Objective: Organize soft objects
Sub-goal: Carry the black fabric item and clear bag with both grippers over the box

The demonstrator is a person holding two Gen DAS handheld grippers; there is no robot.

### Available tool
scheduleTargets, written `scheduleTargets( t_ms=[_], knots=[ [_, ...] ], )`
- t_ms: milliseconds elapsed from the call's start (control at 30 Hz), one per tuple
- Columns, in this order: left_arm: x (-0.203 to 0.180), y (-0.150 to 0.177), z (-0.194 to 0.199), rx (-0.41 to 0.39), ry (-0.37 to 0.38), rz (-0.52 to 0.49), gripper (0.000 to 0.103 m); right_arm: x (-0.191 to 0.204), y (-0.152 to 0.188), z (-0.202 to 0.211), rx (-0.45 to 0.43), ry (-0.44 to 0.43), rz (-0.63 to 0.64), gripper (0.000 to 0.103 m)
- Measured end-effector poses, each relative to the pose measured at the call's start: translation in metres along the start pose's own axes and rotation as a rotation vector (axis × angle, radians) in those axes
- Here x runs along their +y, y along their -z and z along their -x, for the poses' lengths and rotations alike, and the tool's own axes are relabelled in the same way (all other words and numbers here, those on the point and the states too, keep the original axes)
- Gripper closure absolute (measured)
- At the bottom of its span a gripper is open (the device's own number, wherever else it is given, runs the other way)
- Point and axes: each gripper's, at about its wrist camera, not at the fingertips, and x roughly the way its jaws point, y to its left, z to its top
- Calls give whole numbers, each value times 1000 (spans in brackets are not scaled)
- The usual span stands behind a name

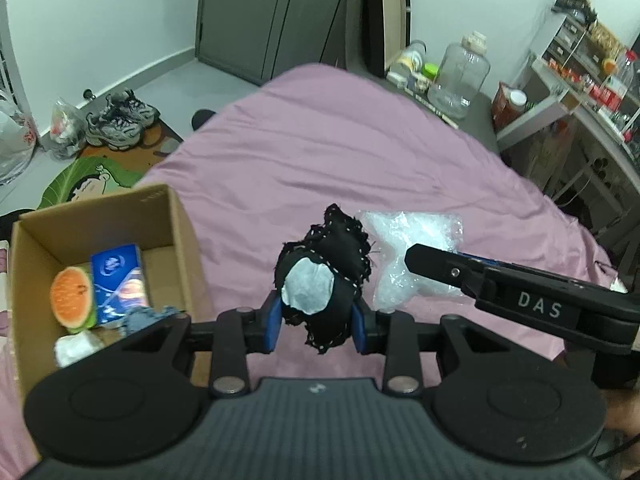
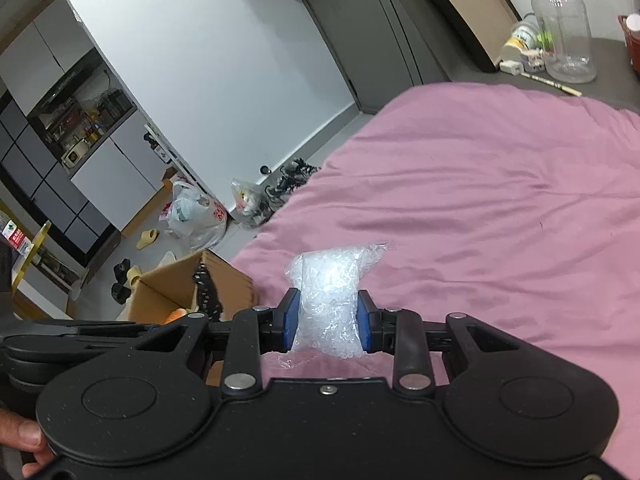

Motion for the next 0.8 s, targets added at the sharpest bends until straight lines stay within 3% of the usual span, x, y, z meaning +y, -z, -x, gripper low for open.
scheduleTargets(
  t_ms=[333, 800],
  knots=[
    [43, 5, 46, -79, 13, 62, 69, 41, -1, 5, -40, -34, 30, 74],
    [108, 9, 86, -165, -41, 121, 69, 97, 9, -7, -34, -64, 85, 74]
  ],
)
